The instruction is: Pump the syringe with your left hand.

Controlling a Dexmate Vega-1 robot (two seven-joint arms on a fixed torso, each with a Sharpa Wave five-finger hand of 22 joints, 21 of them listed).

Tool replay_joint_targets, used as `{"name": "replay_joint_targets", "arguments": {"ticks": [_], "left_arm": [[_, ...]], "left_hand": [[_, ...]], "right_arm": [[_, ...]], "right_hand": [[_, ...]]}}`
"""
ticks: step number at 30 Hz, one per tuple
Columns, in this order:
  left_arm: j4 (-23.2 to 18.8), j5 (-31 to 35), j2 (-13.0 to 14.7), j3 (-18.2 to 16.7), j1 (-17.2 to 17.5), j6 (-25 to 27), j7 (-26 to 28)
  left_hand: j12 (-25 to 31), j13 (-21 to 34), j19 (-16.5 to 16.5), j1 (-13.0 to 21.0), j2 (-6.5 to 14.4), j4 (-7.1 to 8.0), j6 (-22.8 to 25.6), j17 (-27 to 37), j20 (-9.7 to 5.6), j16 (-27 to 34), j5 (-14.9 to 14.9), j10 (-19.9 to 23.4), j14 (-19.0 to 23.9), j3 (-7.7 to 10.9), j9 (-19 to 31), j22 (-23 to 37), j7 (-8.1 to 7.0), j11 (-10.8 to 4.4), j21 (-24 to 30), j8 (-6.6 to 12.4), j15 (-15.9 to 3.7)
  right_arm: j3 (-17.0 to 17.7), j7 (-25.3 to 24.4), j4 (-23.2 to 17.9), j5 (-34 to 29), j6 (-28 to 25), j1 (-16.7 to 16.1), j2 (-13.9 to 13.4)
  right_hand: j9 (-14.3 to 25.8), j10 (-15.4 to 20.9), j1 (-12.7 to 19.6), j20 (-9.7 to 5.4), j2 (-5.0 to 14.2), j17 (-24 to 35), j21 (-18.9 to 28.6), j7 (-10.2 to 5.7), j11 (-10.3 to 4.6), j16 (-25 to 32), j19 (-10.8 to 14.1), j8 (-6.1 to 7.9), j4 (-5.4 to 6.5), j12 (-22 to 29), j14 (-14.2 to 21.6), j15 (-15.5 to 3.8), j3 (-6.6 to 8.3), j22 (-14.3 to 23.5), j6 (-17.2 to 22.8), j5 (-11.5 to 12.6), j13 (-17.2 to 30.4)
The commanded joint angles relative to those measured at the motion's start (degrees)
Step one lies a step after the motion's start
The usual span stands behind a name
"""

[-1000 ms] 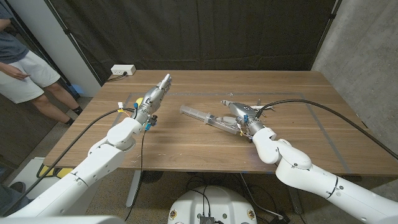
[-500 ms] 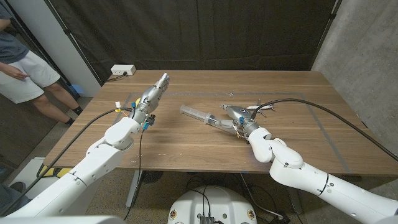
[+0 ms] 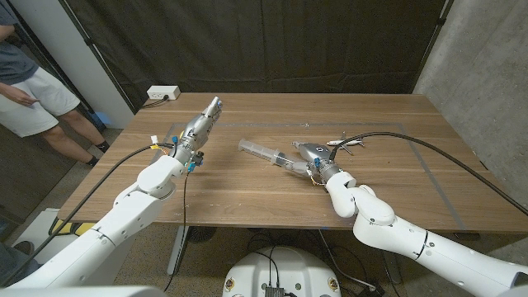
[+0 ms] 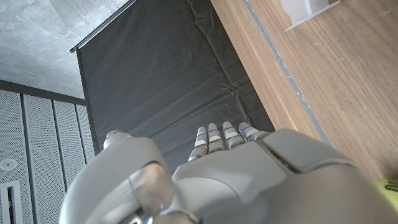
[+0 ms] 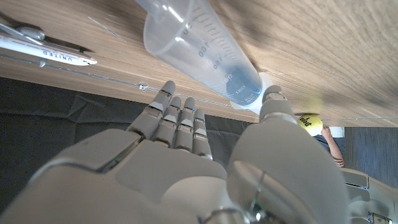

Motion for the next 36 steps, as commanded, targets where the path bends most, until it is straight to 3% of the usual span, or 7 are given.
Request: {"name": "replay_joint_targets", "arguments": {"ticks": [1,16,20,23,27,31,36], "left_arm": [[1.7,-0.4,-0.7,0.6,-1.5,0.1,-0.9],[3.5,-0.8,-1.2,1.1,-2.9,0.7,-1.9],[3.6,-0.7,-1.1,1.0,-3.0,0.7,-2.0],[3.7,-1.0,-1.2,1.0,-3.1,0.8,-2.3],[4.0,-1.0,-1.3,1.1,-3.2,0.8,-2.5],[3.9,-1.0,-1.2,1.1,-3.3,1.1,-2.5],[3.8,-1.1,-1.4,1.0,-3.0,1.2,-1.9]], "left_hand": [[0.0,0.1,-0.3,0.0,0.4,-0.1,0.4,0.2,-0.67,0.2,0.0,0.2,-0.1,-0.5,0.3,0.3,0.09,-0.25,0.5,0.31,-0.19],[0.1,0.1,-0.3,-0.1,0.5,-0.01,0.6,0.2,-0.63,0.2,-0.1,0.3,0.0,-0.64,0.3,0.3,0.21,-0.07,0.5,0.33,-0.17],[0.1,0.1,-0.3,-0.1,0.5,0.02,0.6,0.2,-0.61,0.2,-0.1,0.4,0.0,-0.68,0.3,0.3,0.18,-0.11,0.5,0.33,-0.17],[0.1,0.1,-0.3,-0.1,0.5,0.04,0.7,0.2,-0.56,0.2,-0.1,0.4,0.1,-0.72,0.3,0.3,0.13,-0.25,0.5,0.35,-0.2],[0.1,0.1,-0.4,-0.1,0.6,0.06,0.7,0.2,-0.55,0.2,-0.2,0.4,0.1,-0.75,0.3,0.3,0.18,-0.16,0.5,0.34,-0.17],[0.1,0.1,-0.3,-0.1,0.6,0.08,0.8,0.2,-0.57,0.2,-0.2,0.4,0.1,-0.78,0.3,0.3,0.12,-0.26,0.5,0.34,-0.2],[0.1,0.1,-0.5,-0.1,0.6,0.12,0.7,0.2,-0.47,0.2,-0.2,0.5,0.1,-0.82,0.3,0.3,0.15,-0.12,0.5,0.31,-0.2]], "right_arm": [[-0.6,-0.1,2.0,-0.9,0.8,0.1,0.4],[-1.5,0.4,3.8,-0.8,1.0,0.1,1.7],[-1.1,-1.5,4.8,-0.2,1.8,-0.3,1.9],[-0.8,-3.0,5.1,0.0,2.4,-0.7,1.9],[-0.7,-3.9,5.7,0.1,3.0,-0.6,2.0],[-1.0,-3.7,6.4,-0.3,2.3,-0.1,2.5],[-1.6,-3.1,6.8,-1.2,1.1,0.7,3.2]], "right_hand": [[0.1,1.0,1.3,-0.2,-0.19,0.1,-0.1,-0.05,-0.31,0.2,0.6,0.35,0.12,0.4,1.1,-0.46,0.58,0.3,1.0,0.2,0.2],[0.2,3.1,2.1,-1.49,-0.02,0.4,0.9,-0.32,-1.1,1.0,3.7,0.73,0.96,1.0,4.8,-2.01,0.8,0.5,3.1,0.0,0.2],[0.2,4.2,2.5,-2.23,0.24,0.5,1.6,-0.84,-1.64,1.5,5.8,0.86,1.21,1.2,6.9,-2.9,0.98,0.6,4.0,0.0,0.2],[0.3,5.7,3.3,-3.07,0.64,0.5,2.3,-1.2,-2.04,1.9,7.8,1.13,1.21,1.6,9.1,-3.9,1.34,0.7,5.4,-0.1,0.2],[0.3,7.9,4.7,-4.98,1.2,0.7,4.2,-1.83,-3.02,2.8,13.1,1.37,1.39,2.0,14.3,-6.18,1.76,1.0,7.6,0.1,0.1],[0.3,10.3,5.6,-6.06,1.64,0.8,5.2,-2.1,-3.44,3.3,15.6,1.66,1.45,2.6,17.6,-7.57,2.04,1.1,9.3,0.2,0.1],[0.4,17.1,6.3,-7.34,2.14,0.9,7.6,-3.96,-4.58,4.4,21.1,2.97,1.98,4.3,25.0,-10.1,1.88,1.5,15.2,-0.2,0.0]]}}
